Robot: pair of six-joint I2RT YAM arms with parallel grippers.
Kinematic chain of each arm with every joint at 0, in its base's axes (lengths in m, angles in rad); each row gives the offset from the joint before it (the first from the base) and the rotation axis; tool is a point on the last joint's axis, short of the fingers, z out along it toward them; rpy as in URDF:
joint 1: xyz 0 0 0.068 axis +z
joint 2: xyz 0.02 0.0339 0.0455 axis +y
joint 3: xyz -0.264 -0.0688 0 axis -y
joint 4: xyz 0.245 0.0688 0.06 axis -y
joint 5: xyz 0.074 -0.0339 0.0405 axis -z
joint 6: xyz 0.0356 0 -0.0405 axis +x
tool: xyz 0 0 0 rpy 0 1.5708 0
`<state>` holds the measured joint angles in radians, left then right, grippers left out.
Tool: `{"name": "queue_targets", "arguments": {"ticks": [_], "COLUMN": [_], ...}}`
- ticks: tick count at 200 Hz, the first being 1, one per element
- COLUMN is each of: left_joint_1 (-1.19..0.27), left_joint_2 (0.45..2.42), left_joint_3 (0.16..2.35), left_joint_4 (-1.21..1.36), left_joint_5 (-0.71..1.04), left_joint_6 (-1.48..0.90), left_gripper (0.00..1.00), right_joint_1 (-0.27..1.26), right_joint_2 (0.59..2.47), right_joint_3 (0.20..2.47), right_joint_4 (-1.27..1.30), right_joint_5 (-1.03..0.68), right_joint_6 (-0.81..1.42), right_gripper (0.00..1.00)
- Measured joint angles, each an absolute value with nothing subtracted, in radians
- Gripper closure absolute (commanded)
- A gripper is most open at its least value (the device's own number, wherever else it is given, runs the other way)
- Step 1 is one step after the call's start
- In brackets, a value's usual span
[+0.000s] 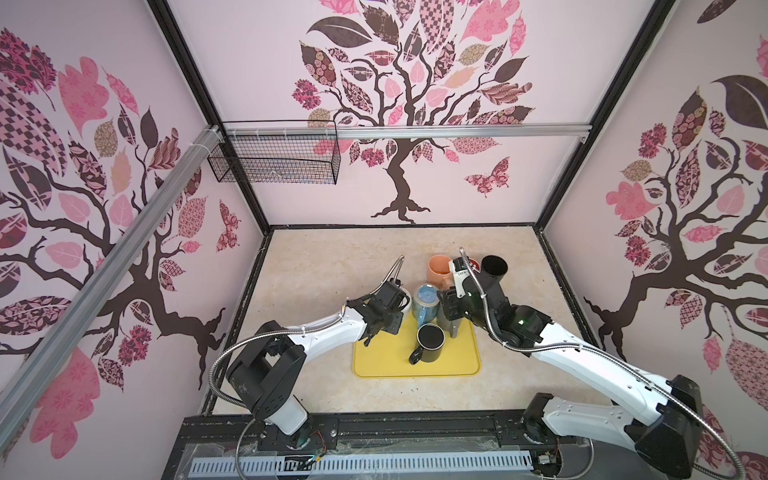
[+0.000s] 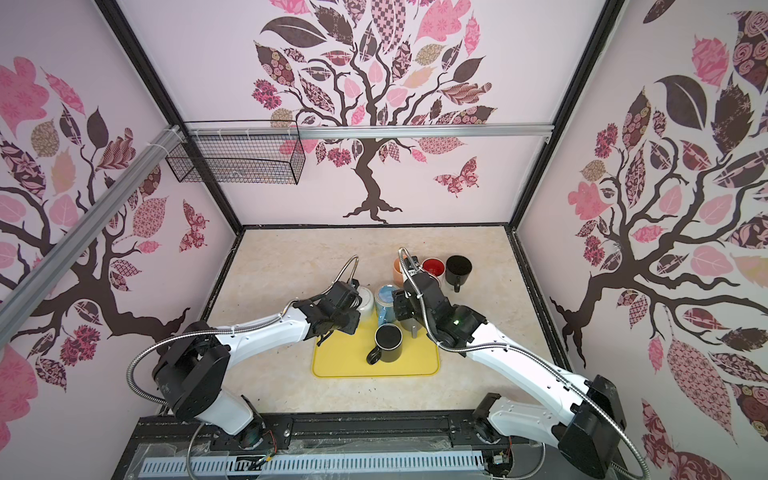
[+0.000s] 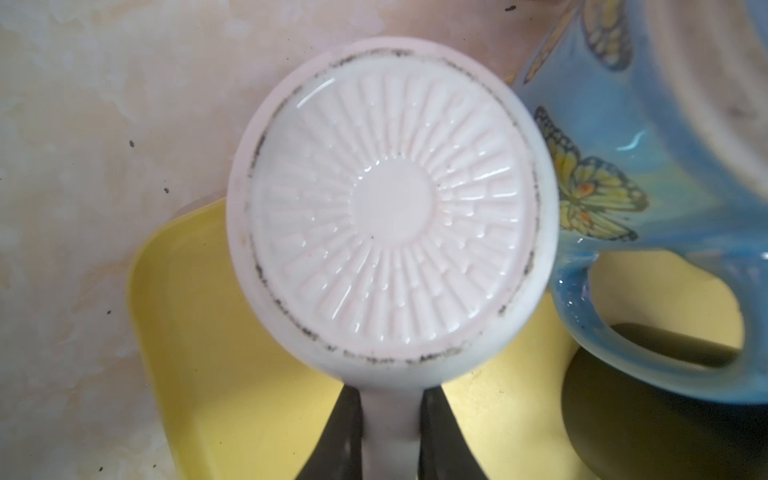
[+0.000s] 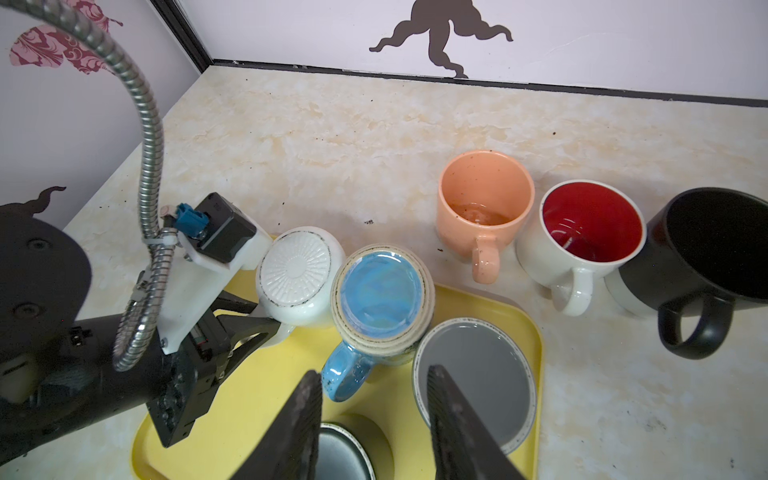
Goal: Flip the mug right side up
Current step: 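Close left gripper on the white mug's handle, then lift and tilt the white mug with left gripper while right gripper approaches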
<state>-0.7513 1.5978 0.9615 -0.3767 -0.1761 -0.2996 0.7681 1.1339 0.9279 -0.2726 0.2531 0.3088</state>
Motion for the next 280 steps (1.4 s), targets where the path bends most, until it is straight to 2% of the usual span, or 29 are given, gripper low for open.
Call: {"name": "queue_targets", "arguments": {"ticks": [10,17,90,154,221,280], "left_joint_1": [-0.752,-0.752,-0.765,-0.788,-0.788,-0.711], "left_joint_2": [1.598,1.598,1.597,1.569,1.335,1.049], "left_joint_3": [0.962,0.962,0.985,1.074,1.074,1.018], "left_joint_4": [-0.377,-0.377,-0.429,-0.549,-0.554,-0.450], "left_joint_5": [-0.181,-0.185,-0.278,-0.408,-0.411,-0.226], "left_joint_6": [-0.299,-0.295,-0.274,-0.267,-0.263,-0.360], "left_gripper": [0.92,1.00,1.00,1.00,1.00,1.00], "right_joint_1": [0.768,0.768,0.768,0.768,0.768,0.768], "right_joint_2": [1.132,1.129,1.082,1.029,1.017,1.087], "right_joint_3": [0.927,0.927,0.897,0.813,0.760,0.692], "right_joint_4": [-0.272,-0.272,-0.237,-0.123,0.014,0.203], "right_joint_5": [0.253,0.253,0.204,0.028,-0.137,-0.274], "right_joint_6": [0.309,0.309,0.322,0.422,0.556,0.687], "right_gripper": [0.55,0.55,0.54,0.54,0.53,0.50]}}
